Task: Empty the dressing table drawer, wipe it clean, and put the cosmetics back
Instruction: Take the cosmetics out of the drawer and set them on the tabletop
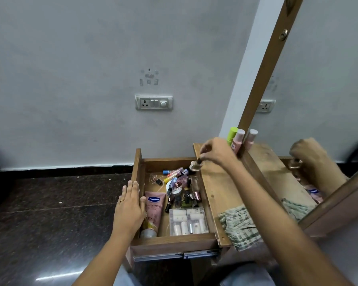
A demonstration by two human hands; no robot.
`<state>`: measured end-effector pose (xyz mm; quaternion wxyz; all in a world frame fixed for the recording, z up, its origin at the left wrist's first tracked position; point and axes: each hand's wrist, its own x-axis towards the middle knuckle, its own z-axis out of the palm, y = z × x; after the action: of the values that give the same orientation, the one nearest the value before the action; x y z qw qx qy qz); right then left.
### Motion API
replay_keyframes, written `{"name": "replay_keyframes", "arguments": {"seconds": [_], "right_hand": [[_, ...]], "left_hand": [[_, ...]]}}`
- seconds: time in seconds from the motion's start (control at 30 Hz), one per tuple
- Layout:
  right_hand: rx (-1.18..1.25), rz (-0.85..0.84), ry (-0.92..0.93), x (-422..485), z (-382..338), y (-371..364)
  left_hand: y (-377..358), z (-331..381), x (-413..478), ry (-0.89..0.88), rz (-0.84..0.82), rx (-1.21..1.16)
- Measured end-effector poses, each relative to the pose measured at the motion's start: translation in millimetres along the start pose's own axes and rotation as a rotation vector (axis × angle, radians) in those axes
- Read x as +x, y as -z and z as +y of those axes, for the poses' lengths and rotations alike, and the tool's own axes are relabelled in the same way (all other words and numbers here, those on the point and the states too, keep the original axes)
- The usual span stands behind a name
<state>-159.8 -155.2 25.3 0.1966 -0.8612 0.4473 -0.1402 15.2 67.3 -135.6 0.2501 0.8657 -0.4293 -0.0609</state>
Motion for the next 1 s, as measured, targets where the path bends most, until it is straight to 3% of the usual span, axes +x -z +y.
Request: {"name": "replay_keyframes", "arguments": {"seconds": [0.13, 0.33, 1.0], "right_hand": [[-0.116, 0.082, -0.125, 7, 18, 50], [-0.368, 0.119, -0.261, 11, 46, 68], [-0.673, 0.179, -0.282, 5, 54, 46]], "left_hand": [[-1, 0, 0, -0.002, 0.002, 0.002], [1, 1, 0, -0.002, -0.002, 0.011], [3, 3, 0, 0.023, -0.002, 0.007]]}}
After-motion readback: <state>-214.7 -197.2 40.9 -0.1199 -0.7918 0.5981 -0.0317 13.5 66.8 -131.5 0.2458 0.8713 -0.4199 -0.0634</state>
